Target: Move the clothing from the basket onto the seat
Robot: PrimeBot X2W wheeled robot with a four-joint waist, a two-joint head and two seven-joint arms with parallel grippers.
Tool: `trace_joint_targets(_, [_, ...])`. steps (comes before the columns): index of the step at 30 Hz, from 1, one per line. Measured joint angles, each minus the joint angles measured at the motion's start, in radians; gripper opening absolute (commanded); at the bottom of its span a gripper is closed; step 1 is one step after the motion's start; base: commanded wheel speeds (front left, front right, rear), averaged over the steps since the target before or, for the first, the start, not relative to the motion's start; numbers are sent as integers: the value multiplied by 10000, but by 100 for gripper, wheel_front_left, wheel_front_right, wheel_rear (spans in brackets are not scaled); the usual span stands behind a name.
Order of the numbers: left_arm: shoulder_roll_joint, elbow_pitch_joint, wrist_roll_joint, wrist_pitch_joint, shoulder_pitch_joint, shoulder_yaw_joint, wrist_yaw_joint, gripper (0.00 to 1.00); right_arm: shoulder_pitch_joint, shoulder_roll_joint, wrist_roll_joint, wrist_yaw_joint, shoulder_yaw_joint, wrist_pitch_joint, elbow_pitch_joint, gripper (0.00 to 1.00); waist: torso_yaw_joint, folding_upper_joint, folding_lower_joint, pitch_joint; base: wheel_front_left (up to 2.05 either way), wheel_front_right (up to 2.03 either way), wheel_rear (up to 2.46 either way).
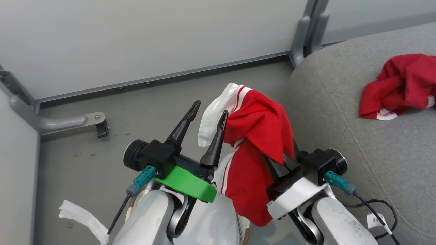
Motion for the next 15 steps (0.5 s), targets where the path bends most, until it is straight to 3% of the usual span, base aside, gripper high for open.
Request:
trace_joint_targets(9, [-15,278,245,-2,156,211,-73,100,577,-15,144,0,-662,0,-451,0,-1923,0,0,309,0,0,0])
trace_joint_targets(15, [48,531,476,0,168,-261,-88,100,1003,-10,138,0,-1327,0,-671,0,-3102,0,0,530,0,0,0])
